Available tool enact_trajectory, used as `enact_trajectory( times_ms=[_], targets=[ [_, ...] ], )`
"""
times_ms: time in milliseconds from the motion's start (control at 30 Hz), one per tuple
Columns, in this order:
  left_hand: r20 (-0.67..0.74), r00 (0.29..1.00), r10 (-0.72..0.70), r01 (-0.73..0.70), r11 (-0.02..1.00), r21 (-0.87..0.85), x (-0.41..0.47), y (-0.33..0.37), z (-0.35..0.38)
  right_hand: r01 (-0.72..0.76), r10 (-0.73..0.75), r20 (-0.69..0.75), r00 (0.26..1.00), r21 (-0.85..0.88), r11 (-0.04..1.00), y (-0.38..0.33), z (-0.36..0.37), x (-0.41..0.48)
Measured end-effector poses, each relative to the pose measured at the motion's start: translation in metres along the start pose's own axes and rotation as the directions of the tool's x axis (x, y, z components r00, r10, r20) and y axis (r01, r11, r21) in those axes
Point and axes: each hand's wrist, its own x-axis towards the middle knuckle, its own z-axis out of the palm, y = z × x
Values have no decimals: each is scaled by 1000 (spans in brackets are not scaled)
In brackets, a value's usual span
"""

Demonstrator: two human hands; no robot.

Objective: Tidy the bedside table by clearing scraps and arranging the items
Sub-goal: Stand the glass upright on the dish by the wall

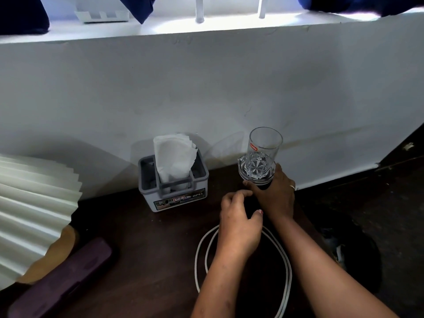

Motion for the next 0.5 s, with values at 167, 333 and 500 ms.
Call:
enact_trajectory(
  times_ms=[167,333,500],
  targets=[
    [11,1000,8,-9,1000,13,-1,0,1,13,-14,-9,1000,-42,999,0,4,4],
    [15,1000,10,-10,1000,22,0,-3,2,5,-7,-35,999,-57,998,0,7,4],
    [32,999,16,-17,999,32,2,-4,4,6,-8,-26,1000,-74,997,-1,8,6]
  ],
)
